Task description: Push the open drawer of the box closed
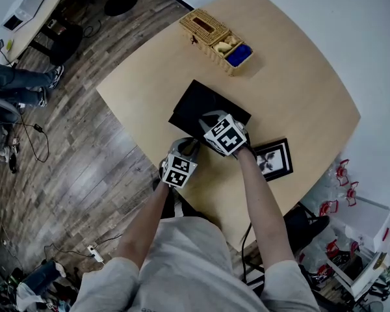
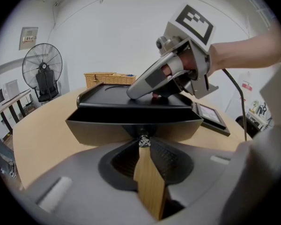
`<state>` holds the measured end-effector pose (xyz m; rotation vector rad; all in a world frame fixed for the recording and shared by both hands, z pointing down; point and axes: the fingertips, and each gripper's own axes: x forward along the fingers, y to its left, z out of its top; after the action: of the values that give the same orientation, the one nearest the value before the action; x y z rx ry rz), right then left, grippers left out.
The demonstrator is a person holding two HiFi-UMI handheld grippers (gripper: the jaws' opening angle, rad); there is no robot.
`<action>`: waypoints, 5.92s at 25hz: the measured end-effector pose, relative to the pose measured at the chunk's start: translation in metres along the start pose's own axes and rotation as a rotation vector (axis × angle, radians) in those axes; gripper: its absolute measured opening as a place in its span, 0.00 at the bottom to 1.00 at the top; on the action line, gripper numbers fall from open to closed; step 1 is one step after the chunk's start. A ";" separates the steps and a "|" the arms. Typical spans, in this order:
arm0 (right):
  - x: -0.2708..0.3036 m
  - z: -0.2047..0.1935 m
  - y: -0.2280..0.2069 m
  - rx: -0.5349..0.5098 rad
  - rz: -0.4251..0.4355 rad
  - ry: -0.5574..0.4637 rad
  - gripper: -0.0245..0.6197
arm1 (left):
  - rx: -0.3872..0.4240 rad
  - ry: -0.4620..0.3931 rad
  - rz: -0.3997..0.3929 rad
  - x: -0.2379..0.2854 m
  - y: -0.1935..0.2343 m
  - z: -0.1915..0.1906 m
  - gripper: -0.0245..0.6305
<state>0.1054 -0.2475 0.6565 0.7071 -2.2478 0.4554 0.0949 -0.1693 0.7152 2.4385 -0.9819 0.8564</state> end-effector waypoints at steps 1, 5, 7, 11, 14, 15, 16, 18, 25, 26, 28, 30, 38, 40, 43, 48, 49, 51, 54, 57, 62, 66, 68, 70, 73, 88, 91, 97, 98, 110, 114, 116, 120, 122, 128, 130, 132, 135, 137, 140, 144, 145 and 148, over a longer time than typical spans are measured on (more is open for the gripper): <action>0.000 0.000 0.001 -0.002 -0.001 0.001 0.04 | 0.000 0.004 0.000 0.001 0.000 0.000 0.23; -0.003 -0.001 0.002 -0.004 -0.008 0.006 0.04 | 0.002 0.010 0.000 0.004 0.000 0.004 0.23; -0.003 -0.001 0.002 -0.001 -0.004 0.008 0.04 | 0.007 0.000 0.006 0.007 0.001 0.008 0.23; -0.002 0.000 0.002 0.007 0.016 0.015 0.04 | 0.009 0.003 0.003 0.011 0.002 0.011 0.23; -0.001 -0.001 0.001 -0.002 0.020 0.016 0.04 | 0.012 -0.001 0.003 0.013 0.002 0.013 0.23; -0.001 -0.002 0.001 -0.003 0.020 0.016 0.04 | 0.016 -0.006 0.004 0.014 0.002 0.014 0.23; -0.001 -0.002 0.001 -0.003 0.023 0.015 0.04 | 0.020 -0.009 0.006 0.015 0.003 0.016 0.23; 0.000 -0.002 0.001 0.003 0.034 0.015 0.04 | 0.026 -0.003 0.007 0.018 0.003 0.017 0.23; -0.002 -0.001 0.004 0.022 0.077 0.035 0.04 | 0.035 -0.006 0.007 0.022 0.003 0.023 0.23; -0.002 -0.001 0.004 0.021 0.080 0.036 0.04 | 0.038 -0.005 0.006 0.023 0.003 0.024 0.23; -0.001 -0.002 0.004 0.021 0.085 0.038 0.04 | 0.041 -0.001 0.004 0.025 0.003 0.024 0.23; -0.001 -0.002 0.004 0.018 0.087 0.038 0.04 | 0.041 0.000 0.003 0.026 0.004 0.024 0.23; -0.001 -0.002 0.004 0.013 0.096 0.043 0.04 | 0.055 0.019 -0.016 0.028 0.003 0.028 0.23; -0.002 -0.003 0.004 0.014 0.094 0.044 0.04 | 0.055 0.022 -0.021 0.029 0.003 0.028 0.23; -0.002 -0.002 0.003 0.012 0.079 0.040 0.04 | 0.044 0.021 -0.023 0.029 0.003 0.029 0.24; 0.001 -0.002 0.008 -0.022 0.025 0.014 0.04 | 0.023 0.028 -0.024 0.023 0.002 0.026 0.25; 0.000 -0.002 0.008 -0.023 0.007 0.009 0.04 | 0.013 0.025 -0.029 0.021 0.001 0.026 0.27; -0.007 -0.004 0.003 -0.006 -0.050 0.003 0.04 | -0.004 0.014 -0.034 0.016 0.000 0.027 0.28; -0.018 -0.005 0.003 0.020 -0.131 -0.023 0.04 | -0.021 -0.004 -0.029 0.005 0.004 0.025 0.28; -0.027 -0.005 0.013 0.080 -0.186 -0.076 0.04 | -0.041 -0.035 -0.020 -0.011 0.010 0.024 0.27; -0.047 -0.009 0.040 0.263 -0.261 -0.157 0.04 | -0.036 -0.055 -0.020 -0.039 0.017 0.022 0.27; -0.054 -0.020 0.065 0.352 -0.313 -0.181 0.04 | -0.029 -0.076 -0.036 -0.063 0.015 0.023 0.27; -0.059 -0.022 0.074 0.396 -0.351 -0.200 0.04 | -0.017 -0.094 -0.041 -0.071 0.017 0.023 0.27; -0.066 -0.024 0.083 0.441 -0.394 -0.225 0.04 | 0.003 -0.109 -0.047 -0.079 0.019 0.022 0.27; -0.075 -0.030 0.096 0.503 -0.460 -0.254 0.04 | 0.009 -0.134 -0.066 -0.094 0.016 0.023 0.27; -0.096 -0.034 0.178 0.669 -0.666 -0.395 0.04 | 0.033 -0.233 -0.137 -0.178 0.028 0.021 0.27; -0.095 -0.040 0.200 0.696 -0.704 -0.416 0.04 | 0.049 -0.254 -0.158 -0.191 0.026 0.013 0.27; -0.089 -0.041 0.233 0.690 -0.721 -0.443 0.04 | 0.067 -0.294 -0.155 -0.210 0.028 -0.007 0.26; -0.088 -0.041 0.237 0.698 -0.716 -0.449 0.04 | 0.076 -0.294 -0.153 -0.213 0.028 -0.011 0.25; -0.096 -0.036 0.258 0.720 -0.757 -0.490 0.04 | 0.107 -0.326 -0.154 -0.240 0.033 -0.020 0.14; -0.099 -0.036 0.260 0.711 -0.766 -0.485 0.04 | 0.105 -0.339 -0.174 -0.245 0.029 -0.018 0.12; -0.098 -0.036 0.261 0.706 -0.765 -0.480 0.04 | 0.111 -0.342 -0.181 -0.246 0.027 -0.017 0.12; -0.093 -0.038 0.265 0.682 -0.771 -0.436 0.04 | 0.138 -0.334 -0.189 -0.247 0.022 -0.019 0.12; -0.089 -0.037 0.267 0.669 -0.772 -0.417 0.04 | 0.143 -0.321 -0.193 -0.247 0.022 -0.021 0.12; -0.091 -0.041 0.268 0.714 -0.799 -0.455 0.04 | 0.152 -0.292 -0.204 -0.244 0.018 -0.027 0.12; -0.092 -0.041 0.267 0.719 -0.805 -0.462 0.04 | 0.150 -0.286 -0.203 -0.243 0.018 -0.027 0.12; -0.093 -0.041 0.267 0.718 -0.808 -0.464 0.04 | 0.147 -0.284 -0.203 -0.242 0.018 -0.026 0.12; -0.094 -0.041 0.265 0.713 -0.810 -0.471 0.04 | 0.128 -0.300 -0.214 -0.241 0.018 -0.023 0.12; -0.095 -0.040 0.263 0.711 -0.812 -0.476 0.04 | 0.103 -0.320 -0.226 -0.242 0.019 -0.018 0.12; -0.095 -0.038 0.261 0.704 -0.812 -0.476 0.04 | 0.083 -0.329 -0.225 -0.243 0.023 -0.015 0.12; -0.092 -0.037 0.260 0.699 -0.801 -0.470 0.04 | 0.111 -0.297 -0.205 -0.239 0.027 -0.020 0.12; -0.091 -0.037 0.259 0.699 -0.799 -0.470 0.04 | 0.122 -0.291 -0.203 -0.238 0.027 -0.021 0.12; -0.090 -0.035 0.258 0.701 -0.792 -0.470 0.04 | 0.141 -0.289 -0.204 -0.237 0.026 -0.020 0.12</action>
<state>0.0203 0.0048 0.5864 2.1359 -1.9385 0.7171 -0.0672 -0.0597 0.5772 2.7807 -0.7677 0.5307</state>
